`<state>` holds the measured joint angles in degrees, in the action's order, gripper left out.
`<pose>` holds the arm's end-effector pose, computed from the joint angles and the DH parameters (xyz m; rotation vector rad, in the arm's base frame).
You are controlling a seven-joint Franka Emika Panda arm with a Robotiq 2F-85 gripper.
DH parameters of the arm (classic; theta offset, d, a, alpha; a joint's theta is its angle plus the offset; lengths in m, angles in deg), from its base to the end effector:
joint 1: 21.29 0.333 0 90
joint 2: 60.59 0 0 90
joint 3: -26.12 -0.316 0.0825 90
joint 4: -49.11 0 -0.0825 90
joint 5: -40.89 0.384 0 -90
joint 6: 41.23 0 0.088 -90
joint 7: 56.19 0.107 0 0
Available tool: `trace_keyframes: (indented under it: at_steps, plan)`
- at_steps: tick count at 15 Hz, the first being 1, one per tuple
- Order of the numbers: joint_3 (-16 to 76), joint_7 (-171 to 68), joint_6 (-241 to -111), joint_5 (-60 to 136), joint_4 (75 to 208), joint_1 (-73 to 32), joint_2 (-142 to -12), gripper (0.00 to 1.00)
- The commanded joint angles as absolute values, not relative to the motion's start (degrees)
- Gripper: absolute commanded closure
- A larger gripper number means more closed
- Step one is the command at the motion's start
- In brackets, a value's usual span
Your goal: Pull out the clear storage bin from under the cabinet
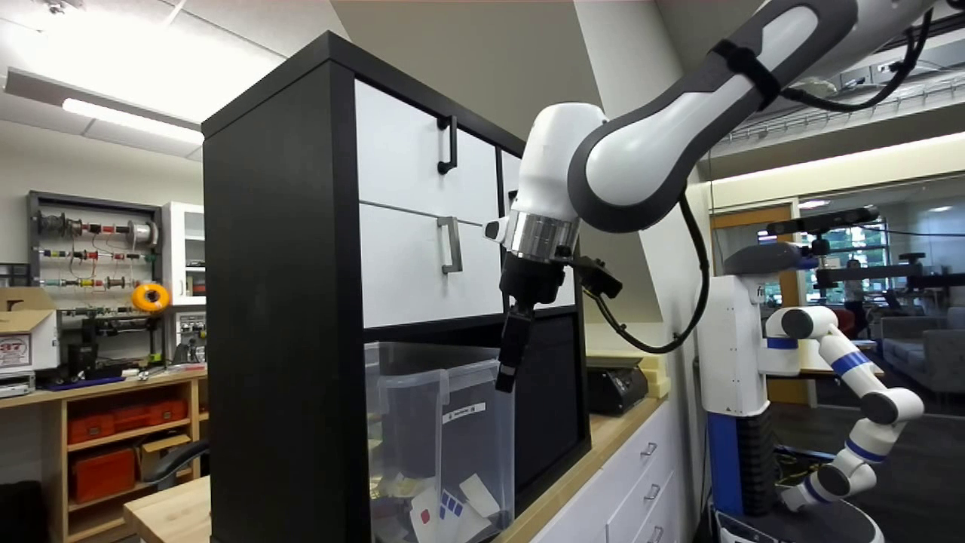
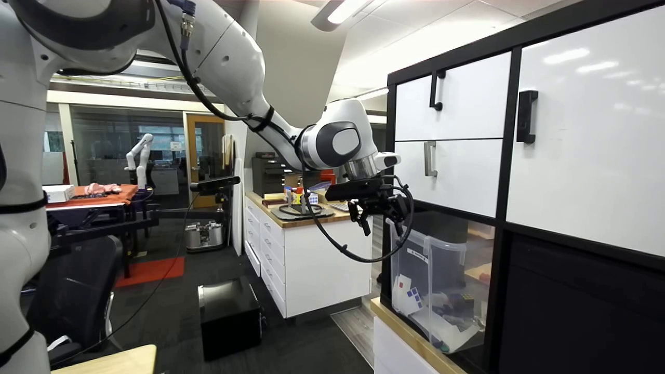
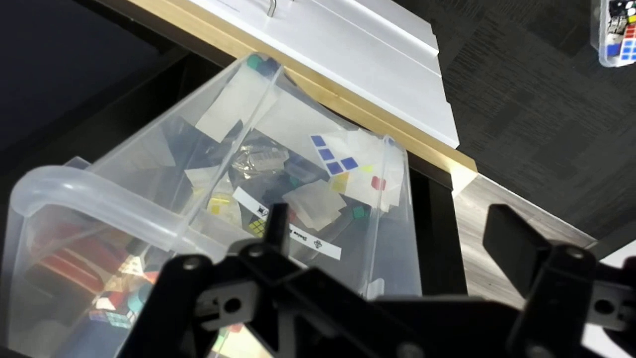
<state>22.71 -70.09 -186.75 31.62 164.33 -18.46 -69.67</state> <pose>0.6120 0.0676 0.4159 2.8826 0.6830 0.5432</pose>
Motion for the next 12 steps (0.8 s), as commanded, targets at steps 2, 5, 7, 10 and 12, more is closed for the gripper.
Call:
trace_keyframes:
  at_steps: [2,5,7,10,12]
  plan:
    - [22.07,-79.26,-189.81,30.47,163.94,-18.98,-70.31,0.00]
    - [21.88,-85.56,-192.69,29.53,164.43,-19.27,-70.65,0.00]
    - [21.97,-88.37,-194.68,27.58,164.72,-19.20,-70.84,0.00]
    - [22.24,-91.02,-196.87,24.14,164.64,-19.07,-71.73,0.00]
    - [22.28,-92.64,-198.46,22.59,164.27,-19.23,-72.97,0.00]
